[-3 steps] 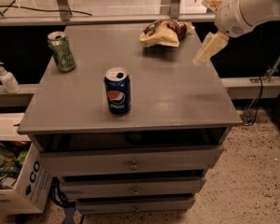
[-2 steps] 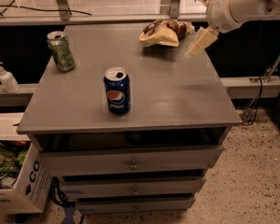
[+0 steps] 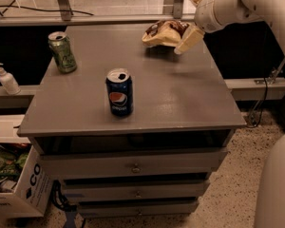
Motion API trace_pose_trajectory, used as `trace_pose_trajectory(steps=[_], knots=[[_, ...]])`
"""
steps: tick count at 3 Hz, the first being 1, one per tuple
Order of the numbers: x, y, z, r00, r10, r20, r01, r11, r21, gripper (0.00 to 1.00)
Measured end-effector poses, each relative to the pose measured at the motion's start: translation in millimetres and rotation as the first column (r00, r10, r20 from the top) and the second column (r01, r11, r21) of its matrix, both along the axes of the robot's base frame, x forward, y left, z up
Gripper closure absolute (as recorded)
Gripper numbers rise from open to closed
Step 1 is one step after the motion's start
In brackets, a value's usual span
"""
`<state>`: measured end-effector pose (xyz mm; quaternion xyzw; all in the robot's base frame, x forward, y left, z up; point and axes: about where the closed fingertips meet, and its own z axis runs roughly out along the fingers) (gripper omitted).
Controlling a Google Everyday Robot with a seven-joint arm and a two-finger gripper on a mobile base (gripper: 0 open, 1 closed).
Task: Move brown chip bag near pepsi can
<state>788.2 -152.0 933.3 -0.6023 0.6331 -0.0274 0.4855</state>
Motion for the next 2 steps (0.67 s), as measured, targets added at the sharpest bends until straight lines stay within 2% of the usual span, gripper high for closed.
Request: trace_pose_trajectory(steps=[2], knots=[[43,13,-39,0.9979,-0.037,-0.054,0.041,0.996,0.077,0.0]])
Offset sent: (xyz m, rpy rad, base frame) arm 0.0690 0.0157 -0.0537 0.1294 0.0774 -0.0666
